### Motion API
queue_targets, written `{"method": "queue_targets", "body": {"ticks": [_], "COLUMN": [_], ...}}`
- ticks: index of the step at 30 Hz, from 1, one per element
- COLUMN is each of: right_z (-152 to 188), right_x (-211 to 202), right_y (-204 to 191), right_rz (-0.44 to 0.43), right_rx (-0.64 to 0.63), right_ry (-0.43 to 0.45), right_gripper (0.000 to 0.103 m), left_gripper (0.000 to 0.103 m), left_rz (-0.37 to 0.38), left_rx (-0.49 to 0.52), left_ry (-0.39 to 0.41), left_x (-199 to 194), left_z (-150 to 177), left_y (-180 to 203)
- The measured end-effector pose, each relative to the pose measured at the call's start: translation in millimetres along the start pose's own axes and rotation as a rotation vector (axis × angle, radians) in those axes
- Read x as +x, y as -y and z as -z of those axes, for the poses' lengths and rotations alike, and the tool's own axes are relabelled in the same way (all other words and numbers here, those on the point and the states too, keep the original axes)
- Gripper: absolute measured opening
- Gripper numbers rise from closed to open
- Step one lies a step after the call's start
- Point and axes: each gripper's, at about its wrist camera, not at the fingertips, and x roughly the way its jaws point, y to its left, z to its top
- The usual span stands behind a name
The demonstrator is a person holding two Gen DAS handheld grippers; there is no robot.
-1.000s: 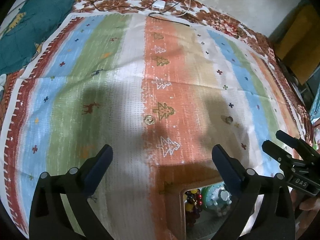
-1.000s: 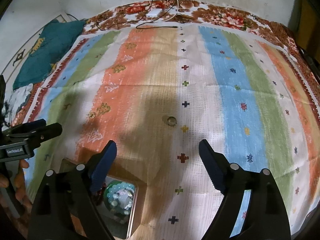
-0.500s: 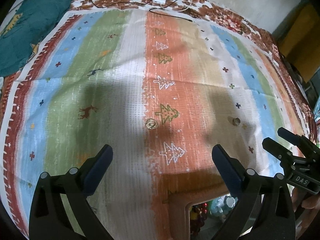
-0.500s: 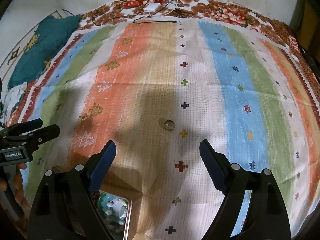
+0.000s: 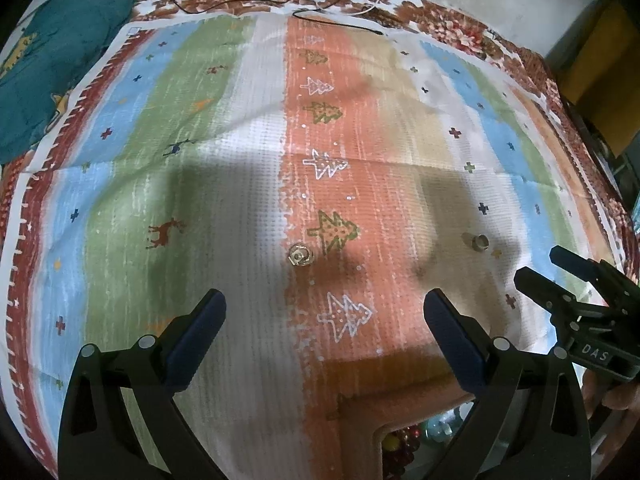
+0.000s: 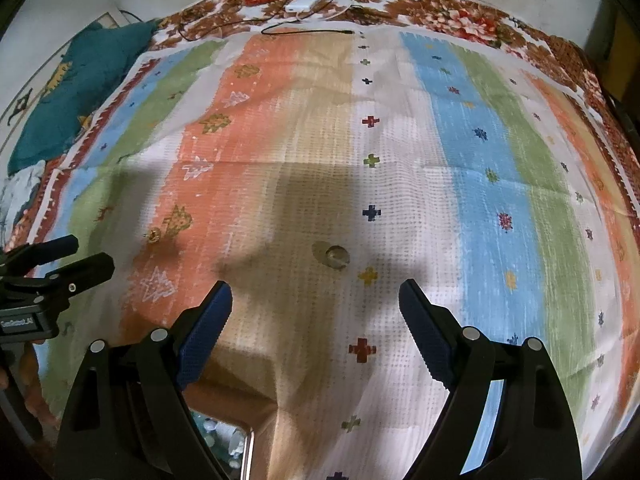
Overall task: Organize jewelry
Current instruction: 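Move the left tool toward one gold ring while the right tool approaches the other ring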
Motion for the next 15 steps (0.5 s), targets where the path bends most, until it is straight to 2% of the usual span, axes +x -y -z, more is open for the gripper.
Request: {"method": "queue_targets", "body": {"ticks": [15], "right_z": [-8], "right_x": [24], "right_y": [1], "right_rz": [0.023], "right_rx": [-0.014], "right_ry": [-0.029], "right_gripper": [0.086], "left_gripper": [0.097], "left_rz": [-0.006], "left_rx": [-0.018], "left_ry": [-0.041], "left_x": [25], "left_z": [-11], "left_y": [-9]}}
